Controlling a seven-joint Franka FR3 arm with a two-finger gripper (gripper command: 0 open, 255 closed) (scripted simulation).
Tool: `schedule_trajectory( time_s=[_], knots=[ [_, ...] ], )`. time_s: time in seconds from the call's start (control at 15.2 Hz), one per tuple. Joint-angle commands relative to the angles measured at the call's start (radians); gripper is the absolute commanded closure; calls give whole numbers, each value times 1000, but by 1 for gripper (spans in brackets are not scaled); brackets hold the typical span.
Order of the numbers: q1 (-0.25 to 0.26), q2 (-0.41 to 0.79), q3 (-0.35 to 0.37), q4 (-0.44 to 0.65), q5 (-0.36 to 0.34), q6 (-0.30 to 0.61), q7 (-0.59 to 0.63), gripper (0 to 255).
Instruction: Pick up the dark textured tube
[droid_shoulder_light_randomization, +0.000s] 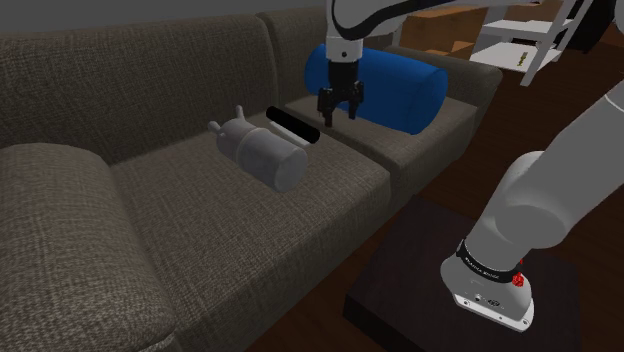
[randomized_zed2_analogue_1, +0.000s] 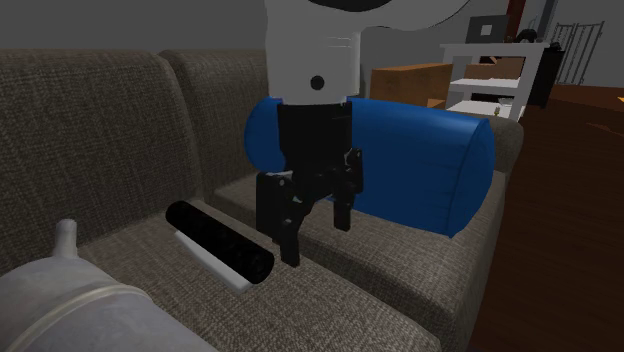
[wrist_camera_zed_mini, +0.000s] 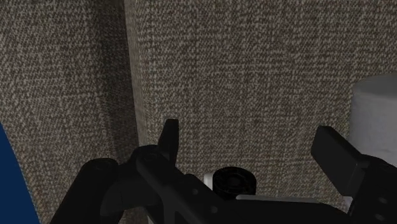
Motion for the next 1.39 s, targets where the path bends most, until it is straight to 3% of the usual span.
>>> schedule_trajectory(
  time_s=[0.0,0.46,0.92,1.32],
  knots=[
    [-1,73,0,61,-4,23,3,0],
    [-4,328,-1,314,-17,62,18,0],
    [-6,580,-6,623,-29,38,32,0],
    [-5,591,-6,559,-27,114,29,0]
  ],
)
